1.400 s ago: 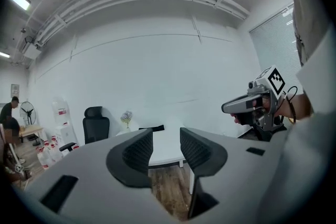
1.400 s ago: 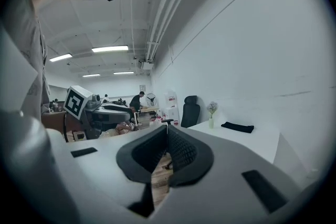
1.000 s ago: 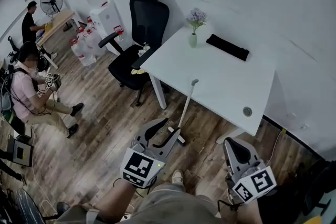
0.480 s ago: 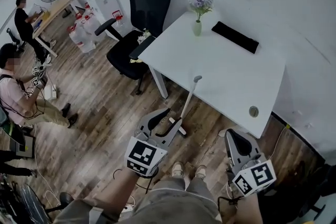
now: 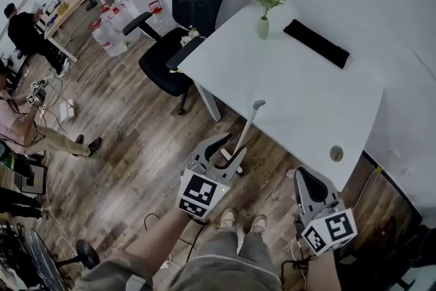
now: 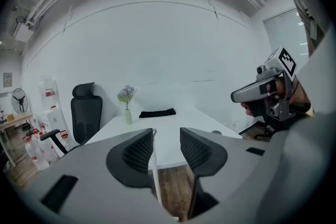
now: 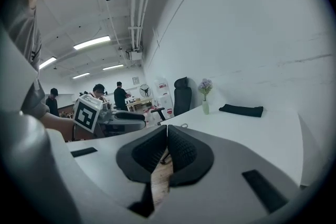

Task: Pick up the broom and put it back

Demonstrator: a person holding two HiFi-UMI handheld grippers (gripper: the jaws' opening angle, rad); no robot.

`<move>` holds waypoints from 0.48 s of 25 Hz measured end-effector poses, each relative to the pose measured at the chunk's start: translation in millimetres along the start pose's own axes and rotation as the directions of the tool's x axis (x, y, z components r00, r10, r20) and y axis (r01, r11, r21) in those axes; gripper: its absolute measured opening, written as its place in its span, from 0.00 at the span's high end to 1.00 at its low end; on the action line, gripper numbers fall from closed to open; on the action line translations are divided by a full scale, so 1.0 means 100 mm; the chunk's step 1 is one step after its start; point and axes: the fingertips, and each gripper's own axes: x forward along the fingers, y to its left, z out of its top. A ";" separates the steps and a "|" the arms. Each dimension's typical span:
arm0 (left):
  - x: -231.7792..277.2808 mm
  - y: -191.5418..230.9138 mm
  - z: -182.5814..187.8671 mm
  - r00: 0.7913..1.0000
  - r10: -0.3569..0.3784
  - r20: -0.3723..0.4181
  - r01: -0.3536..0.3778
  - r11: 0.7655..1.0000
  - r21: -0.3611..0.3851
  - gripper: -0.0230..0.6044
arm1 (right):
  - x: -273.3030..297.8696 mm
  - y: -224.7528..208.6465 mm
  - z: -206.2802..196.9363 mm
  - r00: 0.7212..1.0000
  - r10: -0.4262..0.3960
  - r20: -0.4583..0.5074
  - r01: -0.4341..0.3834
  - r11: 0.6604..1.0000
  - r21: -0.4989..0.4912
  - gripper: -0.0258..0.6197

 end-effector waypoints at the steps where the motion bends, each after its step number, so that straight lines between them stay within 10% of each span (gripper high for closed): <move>1: 0.10 0.02 -0.10 1.000 -0.002 -0.006 0.002 1.000 -0.011 0.68 | 0.06 -0.04 -0.05 1.000 0.002 -0.004 -0.002 1.000 0.005 0.91; 12: 0.98 0.31 -1.28 0.992 0.005 -0.129 -0.013 0.998 -0.062 0.68 | 0.57 -0.30 -0.74 0.999 0.022 -0.040 -0.020 0.999 0.044 0.91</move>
